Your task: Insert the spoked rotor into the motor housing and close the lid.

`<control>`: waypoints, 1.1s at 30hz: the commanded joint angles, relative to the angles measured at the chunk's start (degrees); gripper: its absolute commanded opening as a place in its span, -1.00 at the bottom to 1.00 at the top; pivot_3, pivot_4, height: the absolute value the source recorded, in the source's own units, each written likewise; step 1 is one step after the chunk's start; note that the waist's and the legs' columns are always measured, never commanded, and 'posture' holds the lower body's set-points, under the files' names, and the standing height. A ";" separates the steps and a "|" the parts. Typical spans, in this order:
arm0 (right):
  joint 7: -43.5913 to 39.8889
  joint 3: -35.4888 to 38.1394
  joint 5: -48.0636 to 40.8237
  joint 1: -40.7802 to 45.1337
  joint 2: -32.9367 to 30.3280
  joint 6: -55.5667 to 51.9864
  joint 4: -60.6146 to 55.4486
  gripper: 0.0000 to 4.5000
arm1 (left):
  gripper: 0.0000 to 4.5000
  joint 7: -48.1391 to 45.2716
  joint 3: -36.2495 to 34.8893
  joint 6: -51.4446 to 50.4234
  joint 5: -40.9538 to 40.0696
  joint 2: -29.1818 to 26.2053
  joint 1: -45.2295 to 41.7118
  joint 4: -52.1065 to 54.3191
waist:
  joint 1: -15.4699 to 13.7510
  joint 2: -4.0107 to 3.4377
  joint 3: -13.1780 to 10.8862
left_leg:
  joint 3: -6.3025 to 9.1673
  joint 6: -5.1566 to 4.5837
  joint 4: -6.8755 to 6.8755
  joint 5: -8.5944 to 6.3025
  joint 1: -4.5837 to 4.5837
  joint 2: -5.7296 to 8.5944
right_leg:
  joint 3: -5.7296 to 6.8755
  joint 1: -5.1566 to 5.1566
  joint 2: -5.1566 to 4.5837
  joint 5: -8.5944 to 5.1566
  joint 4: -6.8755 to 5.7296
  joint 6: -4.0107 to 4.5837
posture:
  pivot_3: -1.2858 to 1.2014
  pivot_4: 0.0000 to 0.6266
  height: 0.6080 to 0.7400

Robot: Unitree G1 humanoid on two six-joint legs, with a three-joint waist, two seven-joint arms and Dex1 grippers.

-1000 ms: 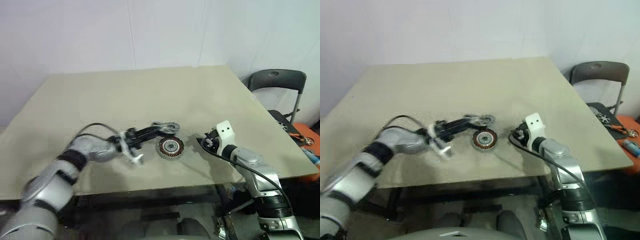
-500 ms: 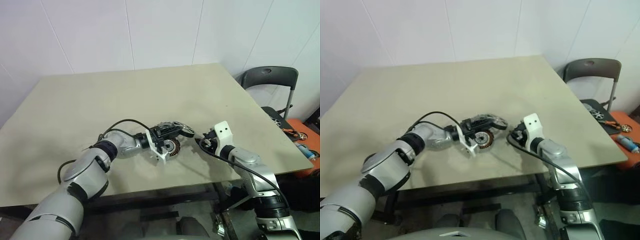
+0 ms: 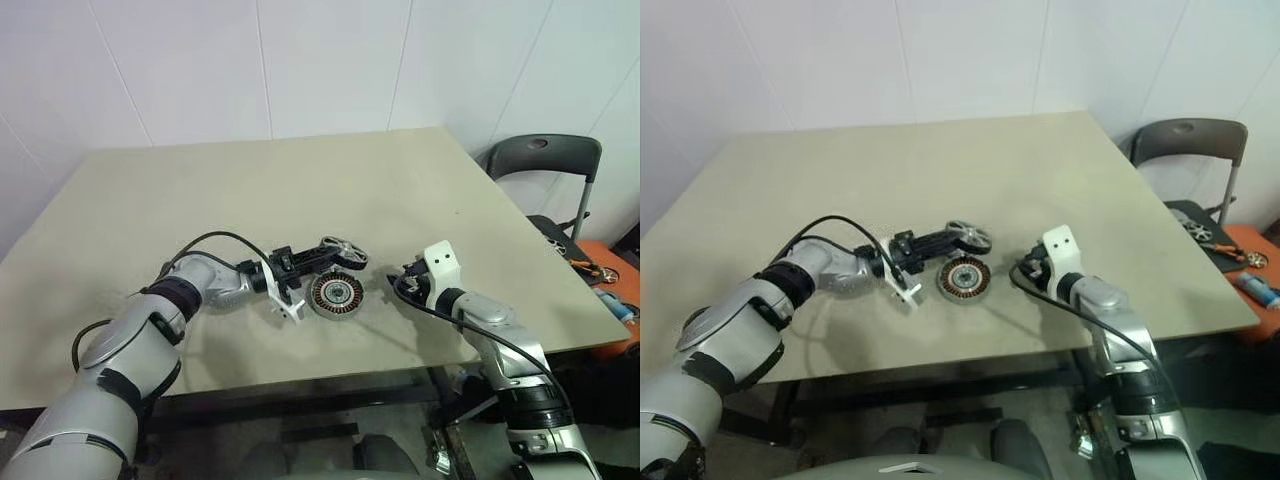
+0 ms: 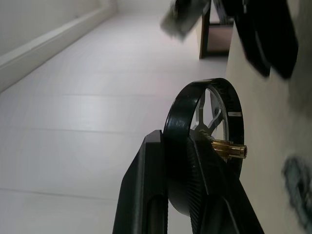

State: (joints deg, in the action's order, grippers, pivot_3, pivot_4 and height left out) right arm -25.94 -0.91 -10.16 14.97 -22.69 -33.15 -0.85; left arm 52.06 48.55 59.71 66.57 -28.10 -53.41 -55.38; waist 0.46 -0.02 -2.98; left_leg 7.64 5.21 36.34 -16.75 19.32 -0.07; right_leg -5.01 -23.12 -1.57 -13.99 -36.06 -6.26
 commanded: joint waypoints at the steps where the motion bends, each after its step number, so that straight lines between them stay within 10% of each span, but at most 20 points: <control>1: 0.16 0.34 0.27 1.39 0.16 1.39 -1.01 0.00 | -0.92 -1.51 -1.87 1.23 -2.46 -0.90 1.09 3.70 | 0.07 0.00 0.00 | 0.00 0.00 0.00 0.00 0.00 0.00 | 0.00 0.00 0.00 0.01 0.00 0.01 | 0.03 -1.00 1.00; 17: 0.57 -0.09 1.40 1.72 0.72 2.26 0.57 0.00 | -0.92 -4.78 -4.97 -1.98 -2.40 -5.83 13.47 14.84 | -0.09 0.01 0.03 | 0.00 0.00 0.12 0.00 -0.04 0.00 | -0.01 0.04 -0.01 0.05 -0.11 0.08 | 0.03 -1.00 1.00; 33: 0.33 -0.22 2.09 1.34 0.75 2.43 0.56 0.00 | -0.92 -5.28 -6.99 -2.79 -3.66 -3.15 4.06 7.69 | 0.16 0.01 0.04 | 0.00 0.00 0.20 0.00 -0.05 0.01 | -0.01 0.12 0.00 0.04 -0.09 0.03 | 0.03 -1.00 1.00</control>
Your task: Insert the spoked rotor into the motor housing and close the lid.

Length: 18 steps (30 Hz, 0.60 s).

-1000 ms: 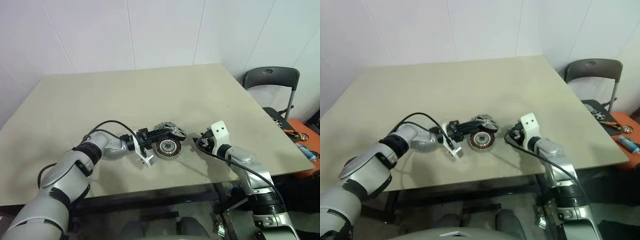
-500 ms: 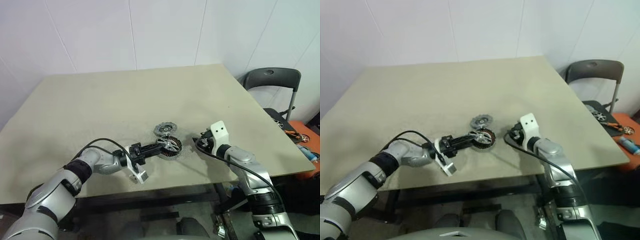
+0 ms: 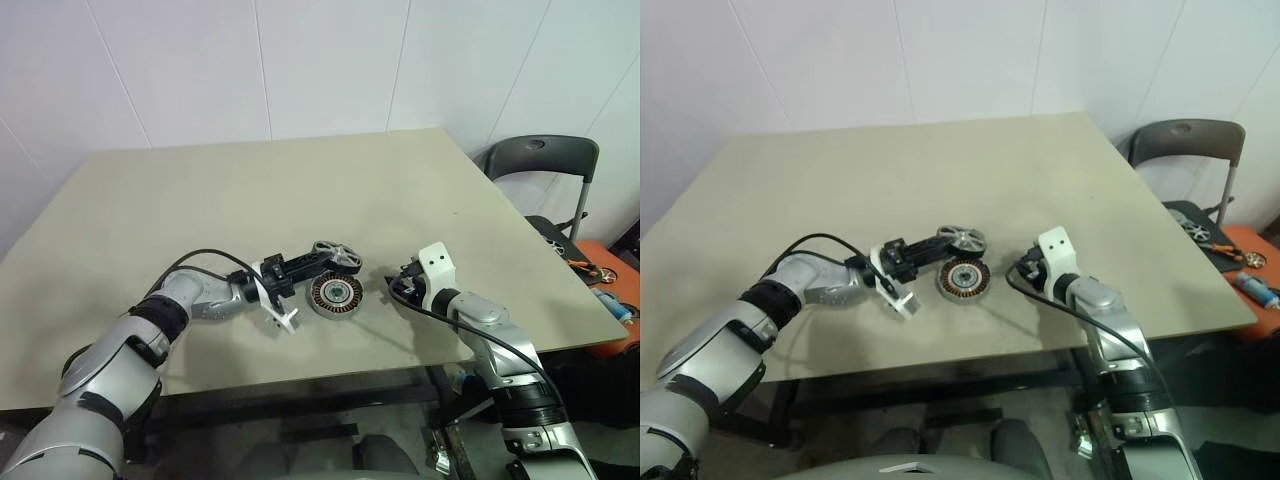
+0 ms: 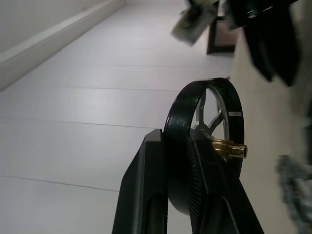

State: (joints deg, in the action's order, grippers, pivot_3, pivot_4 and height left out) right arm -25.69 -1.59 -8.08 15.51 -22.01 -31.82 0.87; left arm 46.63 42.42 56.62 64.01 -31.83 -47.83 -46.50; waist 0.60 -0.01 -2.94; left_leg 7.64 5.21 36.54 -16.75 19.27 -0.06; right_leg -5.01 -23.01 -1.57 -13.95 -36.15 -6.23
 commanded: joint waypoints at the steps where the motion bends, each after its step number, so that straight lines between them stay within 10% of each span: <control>1: 0.10 0.43 0.04 0.86 0.13 1.13 -1.11 0.00 | -0.92 0.06 -0.63 0.51 -0.94 0.99 -1.72 -1.53 | 0.09 0.00 0.00 | 0.00 0.00 0.00 0.00 0.00 0.00 | 0.00 0.00 0.00 0.01 0.00 0.02 | 0.03 -1.00 1.00; 18: 0.29 0.40 0.41 1.41 0.34 1.31 -0.42 0.00 | -0.92 -0.83 1.55 2.54 -0.40 1.93 0.89 -5.16 | 0.01 0.00 0.00 | 0.00 0.00 0.01 0.00 -0.01 0.00 | 0.00 0.00 0.00 0.02 -0.02 0.02 | 0.03 -1.00 1.00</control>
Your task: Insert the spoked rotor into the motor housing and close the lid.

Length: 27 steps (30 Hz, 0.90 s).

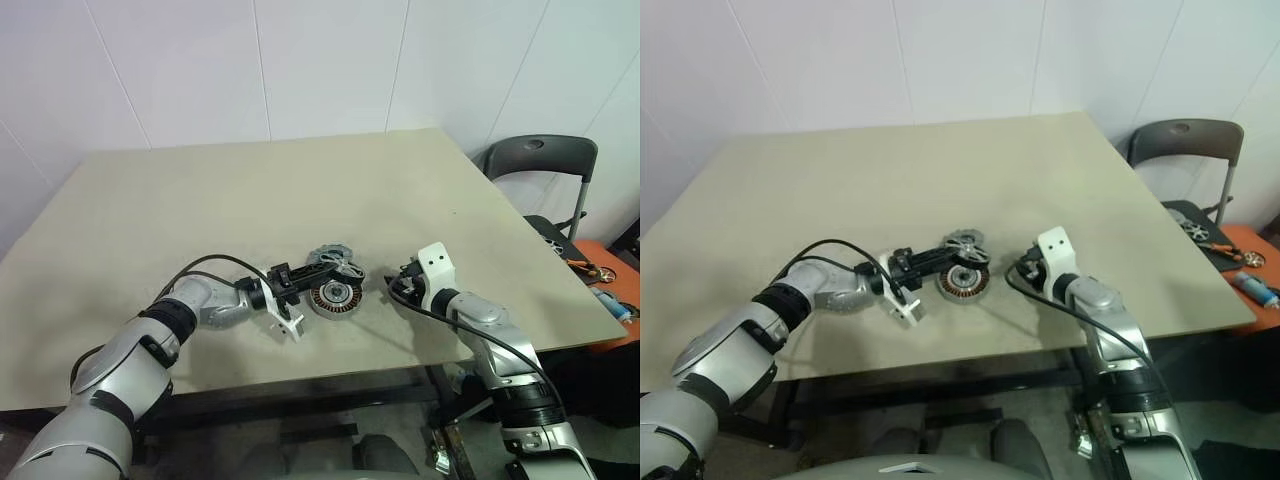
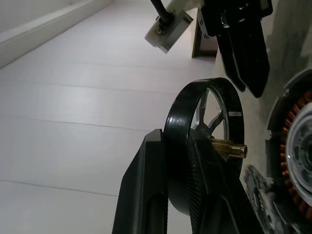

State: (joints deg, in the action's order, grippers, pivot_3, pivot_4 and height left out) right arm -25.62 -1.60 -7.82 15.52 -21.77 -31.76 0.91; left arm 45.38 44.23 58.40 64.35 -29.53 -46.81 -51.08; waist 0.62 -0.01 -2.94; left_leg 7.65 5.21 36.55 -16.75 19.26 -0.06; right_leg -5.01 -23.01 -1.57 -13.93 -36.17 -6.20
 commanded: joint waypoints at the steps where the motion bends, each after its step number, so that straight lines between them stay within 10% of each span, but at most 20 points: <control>1: 0.21 0.39 0.19 1.40 0.10 1.25 -0.47 0.00 | -0.92 0.47 -0.22 0.84 -0.75 -0.32 -0.08 -0.89 | 0.00 0.00 0.00 | 0.00 0.00 0.00 0.00 0.00 0.00 | 0.00 0.00 0.00 0.00 0.00 0.00 | 0.03 -1.00 1.00; 3: 0.19 0.35 0.27 1.43 0.11 1.25 -0.47 0.00 | -0.92 0.54 -0.25 1.21 -0.94 -0.21 -0.02 -1.42 | 0.00 0.00 0.00 | 0.00 0.00 0.00 0.00 0.00 0.00 | 0.00 0.00 0.00 0.00 0.00 0.00 | 0.03 -1.00 1.00; 13: 0.26 0.31 0.46 1.37 0.35 1.22 -0.32 0.00 | 0.60 2.77 0.14 2.16 0.55 0.99 -0.08 -2.28 | -0.02 0.01 0.00 | 0.00 0.00 0.00 0.00 0.00 0.00 | 0.00 0.00 0.00 0.00 -0.01 0.00 | 0.03 -1.00 1.00; 21: 0.11 0.13 0.71 1.09 0.19 1.43 -0.15 0.00 | 0.60 -2.93 -3.26 5.32 -5.87 -0.86 -1.27 -4.58 | 0.05 0.01 0.01 | 0.00 0.00 0.00 0.00 -0.01 0.00 | 0.00 0.01 0.00 0.00 -0.01 0.00 | 0.03 -1.00 1.00; 27: -1.10 -0.44 1.30 1.97 -0.48 2.46 0.95 0.00 | 0.60 -25.65 -7.97 17.52 -28.16 -4.95 -2.69 -8.12 | 0.08 0.01 0.01 | -0.01 0.00 0.00 0.00 -0.01 0.00 | 0.00 0.00 0.00 0.00 -0.01 0.01 | 0.03 -1.00 1.00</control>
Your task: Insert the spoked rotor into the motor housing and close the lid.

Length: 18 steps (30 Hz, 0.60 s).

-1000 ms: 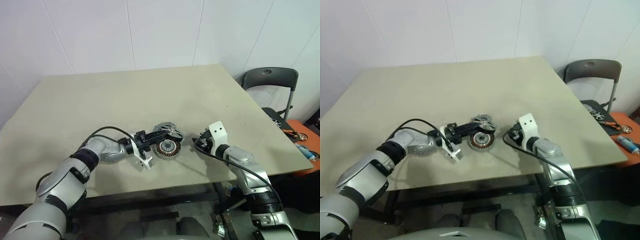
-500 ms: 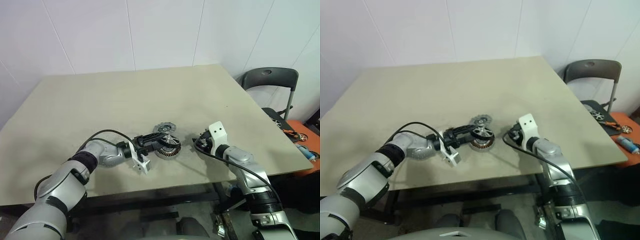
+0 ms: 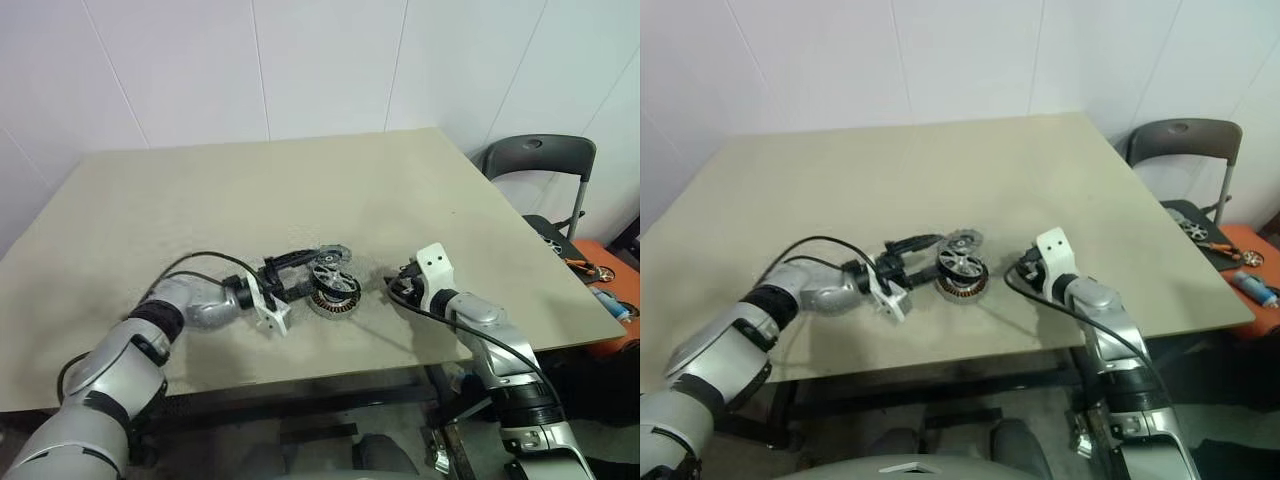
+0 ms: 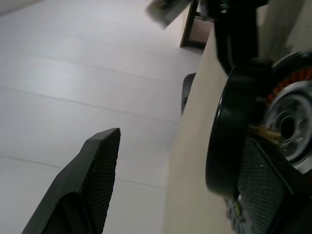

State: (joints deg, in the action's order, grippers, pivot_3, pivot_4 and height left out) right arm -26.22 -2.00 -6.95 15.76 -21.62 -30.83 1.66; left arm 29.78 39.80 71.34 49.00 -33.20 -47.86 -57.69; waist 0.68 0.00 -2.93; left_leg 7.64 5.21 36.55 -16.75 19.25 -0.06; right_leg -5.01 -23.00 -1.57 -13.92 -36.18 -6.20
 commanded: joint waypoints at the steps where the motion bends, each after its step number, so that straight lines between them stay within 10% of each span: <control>1: -0.65 -0.06 0.51 1.99 -0.70 1.68 0.61 0.00 | 0.60 -16.09 -3.98 5.09 -18.71 -2.12 -1.68 -2.38 | 0.03 0.01 0.01 | 0.00 0.00 0.00 0.00 0.00 0.00 | 0.00 0.00 0.00 0.00 0.00 0.00 | 0.03 -1.00 1.00; 7: -1.53 -1.13 1.30 3.87 -0.45 3.34 3.57 0.00 | 0.60 -53.73 -7.75 -6.58 -49.86 -9.90 1.55 5.38 | 0.60 0.00 0.00 | 0.00 -0.01 -0.02 0.00 0.00 0.00 | -0.01 0.00 0.01 -0.01 -0.02 0.03 | 0.03 -1.00 1.00; 18: -2.17 -2.71 2.14 5.58 0.83 5.31 6.17 0.00 | 0.60 -60.73 -21.22 -13.43 -49.24 -7.42 4.05 5.91 | 0.41 0.00 0.01 | 0.03 -0.01 0.11 0.00 0.00 0.00 | -0.01 0.04 0.01 0.00 -0.03 0.02 | 0.03 -1.00 1.00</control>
State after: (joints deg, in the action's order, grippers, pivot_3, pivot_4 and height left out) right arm -28.12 -4.43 -5.06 19.80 -21.12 -27.04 8.31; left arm -31.65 21.22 57.84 -0.82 -40.64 -43.23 -53.29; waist 1.09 0.00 -2.93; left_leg 7.67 5.20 36.68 -16.75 19.26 -0.06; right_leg -5.02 -22.97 -1.56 -13.92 -36.21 -6.18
